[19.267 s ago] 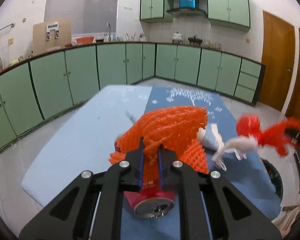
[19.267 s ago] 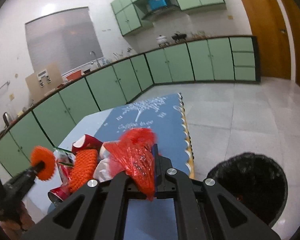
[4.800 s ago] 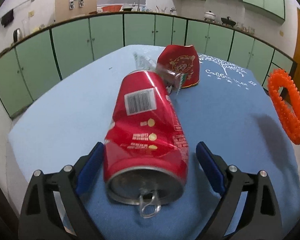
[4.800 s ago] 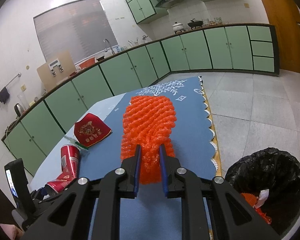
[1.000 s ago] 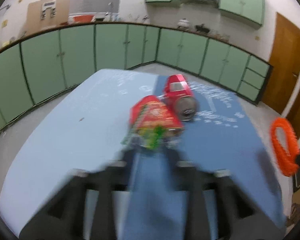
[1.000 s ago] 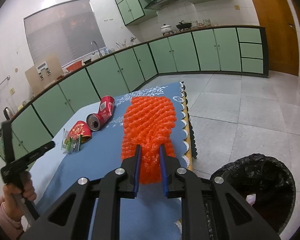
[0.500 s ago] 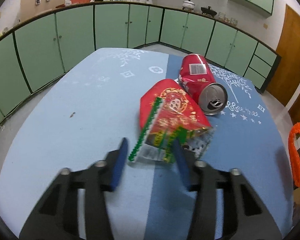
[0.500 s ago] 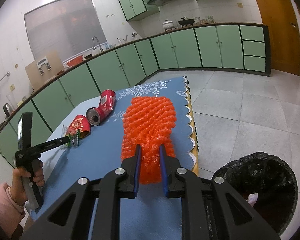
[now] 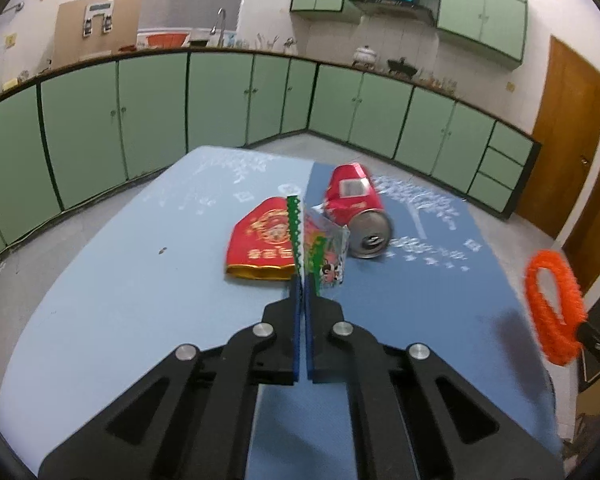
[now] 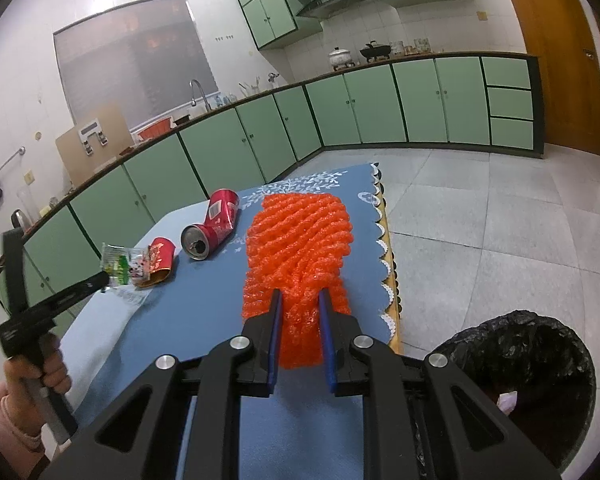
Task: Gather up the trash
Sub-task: 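Carry the snack bag and orange net over the bin and open both tools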
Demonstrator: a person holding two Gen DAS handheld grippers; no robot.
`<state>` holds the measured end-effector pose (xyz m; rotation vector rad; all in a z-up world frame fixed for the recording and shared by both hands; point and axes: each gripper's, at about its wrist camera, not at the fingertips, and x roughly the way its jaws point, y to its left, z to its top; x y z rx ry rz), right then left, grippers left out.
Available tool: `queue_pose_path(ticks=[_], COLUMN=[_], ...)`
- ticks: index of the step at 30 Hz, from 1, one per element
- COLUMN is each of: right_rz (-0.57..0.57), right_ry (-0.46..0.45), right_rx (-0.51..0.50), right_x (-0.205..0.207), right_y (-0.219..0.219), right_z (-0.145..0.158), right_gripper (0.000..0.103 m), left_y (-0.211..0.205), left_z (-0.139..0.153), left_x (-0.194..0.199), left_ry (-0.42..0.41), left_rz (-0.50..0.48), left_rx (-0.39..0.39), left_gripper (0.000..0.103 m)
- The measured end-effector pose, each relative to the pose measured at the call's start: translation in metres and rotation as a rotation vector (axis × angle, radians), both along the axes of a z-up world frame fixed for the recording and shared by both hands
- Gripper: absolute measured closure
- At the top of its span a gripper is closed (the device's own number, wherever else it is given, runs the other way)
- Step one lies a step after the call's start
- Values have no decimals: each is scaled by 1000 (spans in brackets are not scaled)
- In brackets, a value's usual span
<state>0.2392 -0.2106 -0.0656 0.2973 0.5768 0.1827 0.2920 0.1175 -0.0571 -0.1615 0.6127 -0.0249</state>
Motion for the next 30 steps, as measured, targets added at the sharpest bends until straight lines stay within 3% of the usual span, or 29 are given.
queue_pose_path(ticks=[6, 12, 19, 25, 30], right_rz=[-21, -131, -316, -393, -424], right_ry=[-25, -21, 63, 161, 217], right_rx=[0, -33, -64, -60, -28], right_x=[-12, -40, -85, -105, -107], right_y=[-8, -48, -126, -173, -200], right_z=[7, 10, -7, -34, -52], right_gripper=[85, 85, 85, 84, 71], left_y=[-42, -123, -241, -321, -356], left_z=[18, 24, -1, -35, -52], left_x=[-26, -43, -56, -56, -50], left_ry=[-41, -90, -26, 51, 99], left_rz=[-129, -295, -528, -643, -684], left_rx=[-31, -14, -53, -11, 11], left_gripper=[102, 102, 102, 101, 86])
